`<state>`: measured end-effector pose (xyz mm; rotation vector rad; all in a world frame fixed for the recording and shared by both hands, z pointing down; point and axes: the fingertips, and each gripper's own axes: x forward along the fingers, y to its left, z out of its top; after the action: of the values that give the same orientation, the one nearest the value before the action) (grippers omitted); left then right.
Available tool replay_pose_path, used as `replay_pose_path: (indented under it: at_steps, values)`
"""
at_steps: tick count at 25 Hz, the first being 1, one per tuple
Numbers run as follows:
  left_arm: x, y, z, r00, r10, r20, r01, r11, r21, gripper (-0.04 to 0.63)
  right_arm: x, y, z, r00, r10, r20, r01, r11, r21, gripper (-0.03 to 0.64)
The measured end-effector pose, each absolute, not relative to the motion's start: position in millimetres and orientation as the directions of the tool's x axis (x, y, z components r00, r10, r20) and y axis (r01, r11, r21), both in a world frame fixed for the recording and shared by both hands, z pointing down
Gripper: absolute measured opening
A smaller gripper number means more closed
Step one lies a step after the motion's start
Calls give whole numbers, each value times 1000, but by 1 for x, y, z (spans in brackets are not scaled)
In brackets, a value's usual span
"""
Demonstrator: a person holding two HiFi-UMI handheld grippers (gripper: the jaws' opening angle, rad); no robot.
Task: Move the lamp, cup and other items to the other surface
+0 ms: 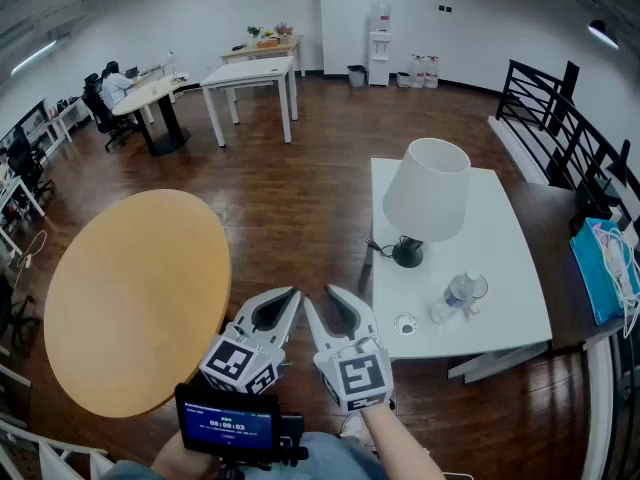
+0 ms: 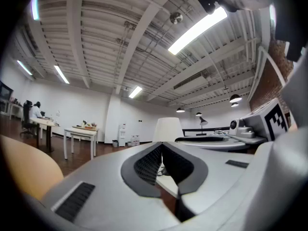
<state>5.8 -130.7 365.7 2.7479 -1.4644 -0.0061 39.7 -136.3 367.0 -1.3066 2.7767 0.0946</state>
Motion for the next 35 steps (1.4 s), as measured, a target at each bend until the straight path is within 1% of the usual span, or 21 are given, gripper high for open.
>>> replay_pose_path:
  at_steps: [4,5,7,9,11,14,16,17,20,22,24,26,27,30,35]
  values:
    - [45,-138,373,583,-812,6,-812,-583,31,11,76,-136,373,-608,-793,-30,-794,608,10,156]
    - [56,-139,375,592,-806,3,-806,-591,34,11,88,-138,376,-593,-805,-34,-805,593,10,158]
    - [83,-143,378,619,-785,1,-785,-619,41,11,119,-144,382,-545,-836,-63,-838,545,14,187]
    - [112,-145,382,652,-758,2,-757,-651,45,11,152,-148,387,-493,-867,-72,-870,493,13,189]
    - [139,-147,386,680,-733,2,-732,-679,51,11,181,-149,392,-449,-892,-56,-894,449,9,206]
    - [173,-151,390,716,-698,0,-697,-714,65,11,218,-150,396,-381,-923,-47,-924,382,3,207]
    - [193,-153,394,736,-677,0,-675,-734,73,11,238,-149,399,-353,-935,-28,-936,353,2,211]
    - [202,-154,395,744,-668,0,-666,-742,78,11,247,-149,401,-340,-940,-20,-940,340,6,227]
    - [225,-156,402,763,-646,1,-644,-760,93,11,270,-150,410,-300,-954,-5,-954,300,6,230]
    - [238,-159,407,770,-639,-1,-635,-766,101,11,284,-152,417,-274,-962,8,-962,274,2,230]
    - [245,-165,414,769,-639,-9,-635,-766,99,11,296,-157,424,-249,-968,18,-969,249,1,259]
    - [249,-170,420,770,-638,-12,-634,-767,98,11,305,-164,431,-226,-974,23,-974,226,1,263]
    - [252,-170,420,773,-635,0,-631,-769,104,11,309,-169,436,-216,-976,25,-976,216,3,290]
    - [260,-172,423,777,-629,30,-628,-771,112,11,322,-183,449,-187,-982,39,-982,187,10,337]
    - [260,-189,430,754,-655,46,-655,-746,116,11,339,-207,465,-184,-982,45,-983,184,0,343]
